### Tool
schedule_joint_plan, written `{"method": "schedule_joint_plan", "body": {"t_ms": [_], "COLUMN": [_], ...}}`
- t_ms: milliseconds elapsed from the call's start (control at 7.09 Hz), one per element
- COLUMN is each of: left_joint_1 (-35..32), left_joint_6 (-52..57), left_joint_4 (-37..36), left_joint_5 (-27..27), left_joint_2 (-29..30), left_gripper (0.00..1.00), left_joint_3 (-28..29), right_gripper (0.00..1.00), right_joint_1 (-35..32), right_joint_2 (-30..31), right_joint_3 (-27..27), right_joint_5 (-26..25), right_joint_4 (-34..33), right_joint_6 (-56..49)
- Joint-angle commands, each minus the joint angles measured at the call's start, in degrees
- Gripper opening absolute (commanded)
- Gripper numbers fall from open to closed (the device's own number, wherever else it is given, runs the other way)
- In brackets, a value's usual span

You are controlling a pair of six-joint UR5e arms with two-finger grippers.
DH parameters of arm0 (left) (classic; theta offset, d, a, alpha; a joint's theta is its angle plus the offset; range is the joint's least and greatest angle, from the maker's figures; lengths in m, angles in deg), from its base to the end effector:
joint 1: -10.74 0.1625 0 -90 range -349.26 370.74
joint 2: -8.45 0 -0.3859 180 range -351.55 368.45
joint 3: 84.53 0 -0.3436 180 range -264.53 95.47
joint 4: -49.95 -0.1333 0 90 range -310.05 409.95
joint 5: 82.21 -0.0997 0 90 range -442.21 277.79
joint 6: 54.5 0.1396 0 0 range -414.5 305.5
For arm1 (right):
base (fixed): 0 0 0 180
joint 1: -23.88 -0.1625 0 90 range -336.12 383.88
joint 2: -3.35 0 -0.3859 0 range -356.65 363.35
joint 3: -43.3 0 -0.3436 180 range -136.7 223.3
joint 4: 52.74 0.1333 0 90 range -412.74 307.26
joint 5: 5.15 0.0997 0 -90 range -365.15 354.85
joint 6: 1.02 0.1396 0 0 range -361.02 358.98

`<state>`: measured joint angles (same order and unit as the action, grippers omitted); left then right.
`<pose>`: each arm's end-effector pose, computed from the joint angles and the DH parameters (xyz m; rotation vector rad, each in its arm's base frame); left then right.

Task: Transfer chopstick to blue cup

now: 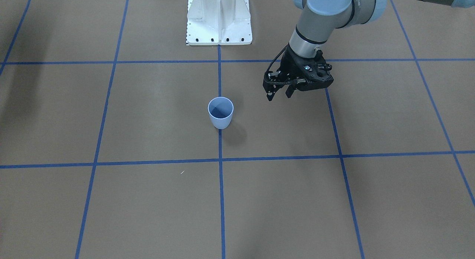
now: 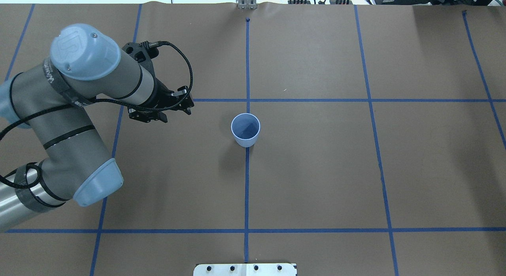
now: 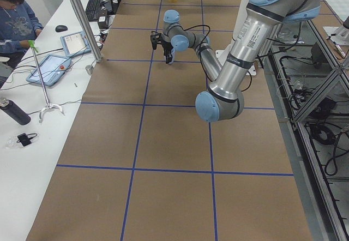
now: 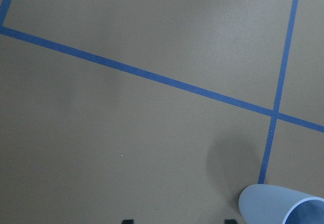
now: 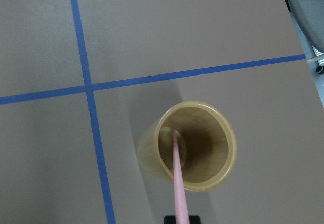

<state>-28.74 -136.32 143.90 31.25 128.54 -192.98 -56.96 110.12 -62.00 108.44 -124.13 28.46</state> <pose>0.4008 -0.4308 0.2378 0.0170 0.9825 -0.3144 0.0183 -0.3728 0.6337 0.1436 -0.4848 0.2855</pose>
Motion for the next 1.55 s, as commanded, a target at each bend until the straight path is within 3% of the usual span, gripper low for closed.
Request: {"method": "schedule_joint_plan", "body": {"t_ms": [0, 282, 423, 705, 846, 987, 1128, 1410], "left_joint_1": [0.1, 0.4, 0.4, 0.4, 0.3, 0.0, -0.6, -3.9], "left_joint_6": [-0.1, -0.3, -0.3, -0.4, -0.3, -0.1, 0.7, 8.5], "left_joint_4": [0.0, 0.0, 0.0, 0.0, 0.0, 0.0, 0.3, 0.4], "left_joint_5": [-0.1, -0.2, -0.2, -0.2, -0.2, -0.2, 0.4, 0.6], "left_joint_2": [0.1, 0.1, 0.0, 0.0, 0.0, -0.6, -4.9, -12.0], "left_gripper": [0.68, 0.68, 0.68, 0.68, 0.68, 0.68, 0.68, 0.68], "left_joint_3": [0.3, 0.3, 0.3, 0.3, 0.4, -0.1, -2.8, -7.4], "right_gripper": [0.0, 0.0, 0.0, 0.0, 0.0, 0.0, 0.0, 0.0], "right_joint_1": [-4.6, -11.0, -13.2, -15.7, -15.5, -14.9, -11.3, -0.9], "right_joint_2": [-1.3, -0.8, -0.7, -1.9, -4.5, -9.3, -13.8, -23.3], "right_joint_3": [-0.7, -1.2, -4.4, -15.1, -17.5, -17.7, -17.8, -17.7], "right_joint_5": [0.1, 0.8, 1.2, 1.3, 5.1, 10.0, 11.4, 12.4], "right_joint_4": [-0.7, -1.3, -6.3, -22.5, -27.8, -32.8, -35.0, -35.2], "right_joint_6": [-4.4, -11.7, -14.1, -18.4, -17.5, -16.0, -12.0, 5.6]}}
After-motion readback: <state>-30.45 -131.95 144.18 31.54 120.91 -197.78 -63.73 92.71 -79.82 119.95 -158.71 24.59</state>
